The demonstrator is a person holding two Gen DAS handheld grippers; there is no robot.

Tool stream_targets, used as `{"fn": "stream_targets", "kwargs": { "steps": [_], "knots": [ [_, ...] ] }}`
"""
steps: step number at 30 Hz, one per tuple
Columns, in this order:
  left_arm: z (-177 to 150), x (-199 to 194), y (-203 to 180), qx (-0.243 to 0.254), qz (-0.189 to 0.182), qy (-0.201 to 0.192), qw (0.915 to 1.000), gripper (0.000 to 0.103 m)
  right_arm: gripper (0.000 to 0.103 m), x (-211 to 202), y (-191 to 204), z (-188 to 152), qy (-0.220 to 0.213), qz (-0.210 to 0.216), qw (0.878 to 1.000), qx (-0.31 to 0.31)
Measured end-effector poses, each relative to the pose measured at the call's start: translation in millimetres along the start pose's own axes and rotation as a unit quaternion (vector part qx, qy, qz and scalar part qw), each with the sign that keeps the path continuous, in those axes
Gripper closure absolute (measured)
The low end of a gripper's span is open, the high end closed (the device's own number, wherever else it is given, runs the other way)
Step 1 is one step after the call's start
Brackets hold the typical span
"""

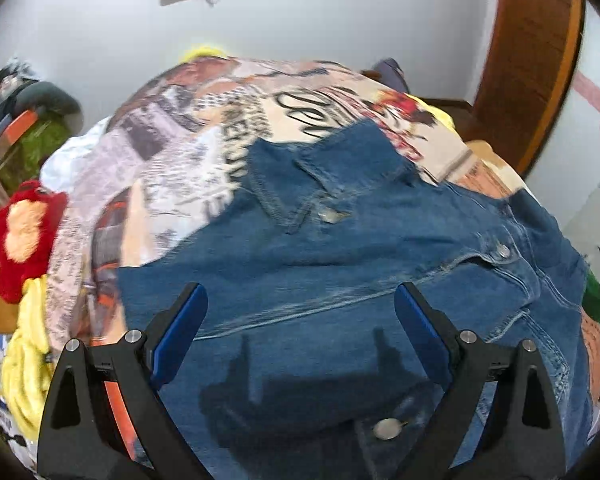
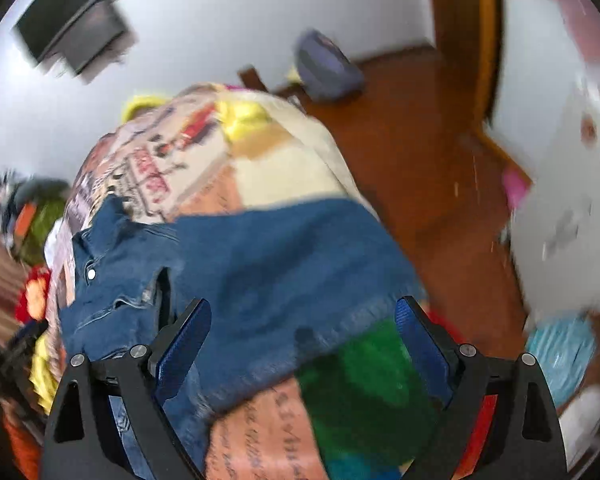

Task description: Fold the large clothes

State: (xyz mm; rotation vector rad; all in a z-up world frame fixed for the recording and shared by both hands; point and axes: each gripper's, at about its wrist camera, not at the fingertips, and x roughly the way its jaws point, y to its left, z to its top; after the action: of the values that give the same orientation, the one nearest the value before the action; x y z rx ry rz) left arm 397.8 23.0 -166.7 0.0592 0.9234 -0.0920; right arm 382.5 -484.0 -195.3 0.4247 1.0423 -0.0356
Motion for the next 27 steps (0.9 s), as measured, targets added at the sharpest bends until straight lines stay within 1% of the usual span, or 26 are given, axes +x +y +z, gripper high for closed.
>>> {"fn": "stream_targets", "kwargs": {
  "steps": [1, 3, 5, 8, 11, 14, 16, 17, 18, 20, 22, 23, 24, 27],
  "knots": [
    [-1, 6, -8, 0.007, -0.007, 0.007, 0.9999, 0.008, 0.011, 5, -10, -2, 0.013, 0.007, 1.0, 0.019],
    [-4, 13, -19, 0.017, -0.016, 0.018, 0.9996, 0.008, 0.011, 17, -34, -4, 0.037, 0.035, 0.997, 0.063],
    [-6, 21, -32, 0.027, -0.025, 0.029, 0.9989, 0.008, 0.011, 28, -52, -4, 0.051, 0.049, 0.993, 0.095],
    [-6, 32, -45, 0.021, -0.037, 0.041, 0.9982, 0.008, 0.011, 45, -63, -2, 0.062, 0.047, 0.989, 0.123],
    [-4, 45, -55, 0.004, -0.067, 0.061, 0.9959, 0.008, 0.011, 64, -68, -1, 0.079, 0.052, 0.986, 0.137],
    [-4, 56, -64, -0.005, -0.085, 0.076, 0.9935, 0.008, 0.012, 77, -68, 3, 0.076, 0.049, 0.986, 0.143],
    [-6, 62, -70, -0.003, -0.091, 0.084, 0.9922, 0.008, 0.016, 85, -70, 5, 0.074, 0.047, 0.984, 0.155],
    [-7, 64, -73, -0.001, -0.092, 0.087, 0.992, 0.008, 0.02, 90, -72, 6, 0.072, 0.043, 0.983, 0.162],
    [-8, 65, -74, 0.002, -0.091, 0.089, 0.9918, 0.008, 0.028, 95, -73, 8, 0.069, 0.034, 0.983, 0.169],
    [-11, 65, -75, 0.007, -0.089, 0.091, 0.9919, 0.008, 0.036, 100, -78, 10, 0.063, 0.016, 0.981, 0.181],
    [-12, 64, -74, 0.006, -0.087, 0.089, 0.9922, 0.008, 0.043, 102, -79, 13, 0.053, 0.012, 0.98, 0.191],
    [-13, 62, -73, 0.003, -0.088, 0.088, 0.9922, 0.008, 0.049, 100, -77, 15, 0.047, 0.006, 0.982, 0.183],
    [-13, 61, -71, 0.001, -0.089, 0.087, 0.9922, 0.008, 0.06, 97, -71, 18, 0.04, -0.002, 0.986, 0.162],
    [-15, 57, -65, -0.004, -0.086, 0.085, 0.9926, 0.008, 0.079, 81, -53, 25, 0.012, -0.006, 0.993, 0.119]
  ]
}}
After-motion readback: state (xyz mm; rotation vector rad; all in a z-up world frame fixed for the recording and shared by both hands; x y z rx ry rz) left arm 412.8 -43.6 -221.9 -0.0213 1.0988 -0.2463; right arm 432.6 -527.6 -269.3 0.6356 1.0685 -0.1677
